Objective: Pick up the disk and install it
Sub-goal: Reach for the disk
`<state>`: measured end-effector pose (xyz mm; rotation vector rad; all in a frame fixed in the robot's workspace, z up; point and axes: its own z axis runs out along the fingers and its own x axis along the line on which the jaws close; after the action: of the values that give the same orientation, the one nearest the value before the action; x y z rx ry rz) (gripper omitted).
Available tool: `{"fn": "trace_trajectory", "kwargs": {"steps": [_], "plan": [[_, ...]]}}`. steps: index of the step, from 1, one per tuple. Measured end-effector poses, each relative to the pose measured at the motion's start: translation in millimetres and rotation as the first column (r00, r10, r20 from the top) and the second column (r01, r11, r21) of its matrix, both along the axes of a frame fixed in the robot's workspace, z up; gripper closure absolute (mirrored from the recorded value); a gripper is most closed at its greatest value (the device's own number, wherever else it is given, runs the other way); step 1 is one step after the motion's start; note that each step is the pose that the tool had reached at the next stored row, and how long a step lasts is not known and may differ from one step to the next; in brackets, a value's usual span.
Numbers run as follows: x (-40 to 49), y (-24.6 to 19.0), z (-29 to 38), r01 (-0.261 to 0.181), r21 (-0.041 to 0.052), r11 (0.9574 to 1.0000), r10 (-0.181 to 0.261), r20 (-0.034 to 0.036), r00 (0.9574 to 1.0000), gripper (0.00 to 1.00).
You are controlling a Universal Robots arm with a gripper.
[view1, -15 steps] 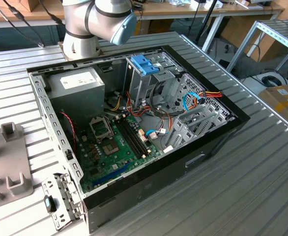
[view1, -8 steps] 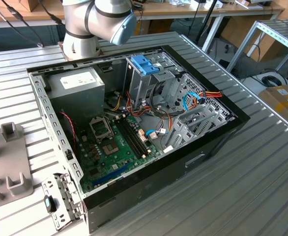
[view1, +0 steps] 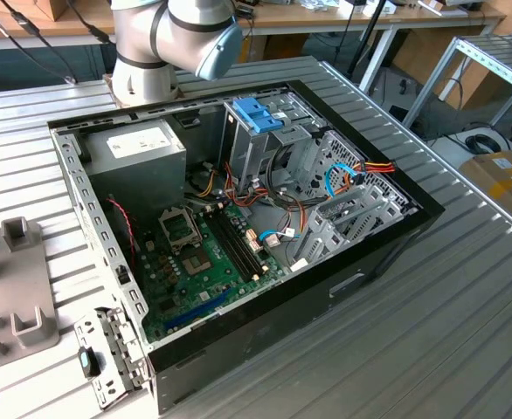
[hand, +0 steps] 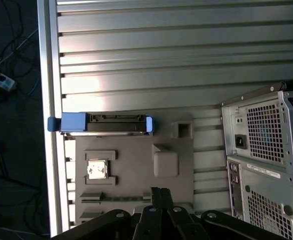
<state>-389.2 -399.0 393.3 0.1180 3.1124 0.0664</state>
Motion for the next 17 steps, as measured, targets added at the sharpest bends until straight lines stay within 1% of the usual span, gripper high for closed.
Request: {"fn": "trace_trajectory", "kwargs": {"steps": [17], "plan": [[-9.3, 0.0, 0.1, 0.000, -0.0001, 1.0000, 0.000, -0.0001, 1.0000, 0.90]]}}
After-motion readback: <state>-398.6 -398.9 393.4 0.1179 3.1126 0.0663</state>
